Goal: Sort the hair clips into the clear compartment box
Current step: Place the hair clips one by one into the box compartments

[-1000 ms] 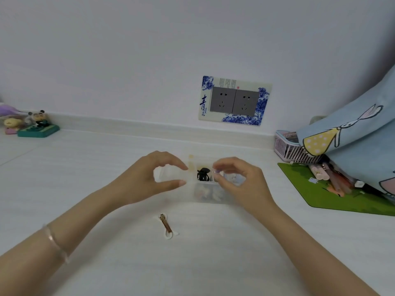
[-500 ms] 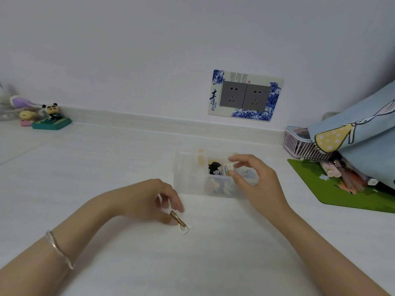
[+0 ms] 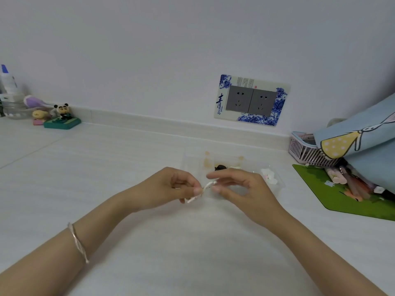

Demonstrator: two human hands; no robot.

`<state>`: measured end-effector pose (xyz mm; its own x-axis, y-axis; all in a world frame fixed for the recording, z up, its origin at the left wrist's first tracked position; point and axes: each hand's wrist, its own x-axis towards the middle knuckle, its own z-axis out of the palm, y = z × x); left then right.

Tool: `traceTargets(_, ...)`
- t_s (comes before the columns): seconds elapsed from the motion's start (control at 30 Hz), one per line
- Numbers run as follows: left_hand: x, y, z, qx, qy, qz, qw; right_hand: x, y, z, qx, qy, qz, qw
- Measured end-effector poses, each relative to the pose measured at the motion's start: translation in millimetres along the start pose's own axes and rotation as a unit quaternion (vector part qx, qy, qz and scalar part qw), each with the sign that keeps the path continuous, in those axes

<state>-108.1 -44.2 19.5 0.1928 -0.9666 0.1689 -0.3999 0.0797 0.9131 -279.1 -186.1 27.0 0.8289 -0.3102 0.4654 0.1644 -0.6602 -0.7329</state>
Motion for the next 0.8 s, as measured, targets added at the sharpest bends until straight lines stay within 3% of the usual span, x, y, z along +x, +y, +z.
traceTargets(0.1,3,2,5,-0.041,-0.004,-0.009,0.999,9,-5,0,0.031,-0.011,-0.004,0.999)
traceTargets(0.17,6,4,4,-0.047,0.040,-0.001,0.998,18,-8,-2,0.078,-0.007,0.009,0.997)
traceTargets(0.27,16,5,-5,0.013,0.233,0.065,0.970,40,-9,-12,0.108,0.043,0.039,0.992)
traceTargets(0.37,21,0,-14,0.029,0.351,0.065,0.933,63,-2,-25,-0.018,0.067,0.048,0.996)
traceTargets(0.63,29,-28,-5,0.035,0.328,-0.046,0.943,83,19,-11,-0.209,-0.091,0.102,0.968)
traceTargets(0.7,32,-28,-3,0.025,0.308,-0.083,0.947,84,24,-10,-0.256,-0.062,0.083,0.961)
traceTargets(0.8,35,-27,-8,0.007,0.279,-0.122,0.953,79,29,-25,-0.269,0.049,0.061,0.960)
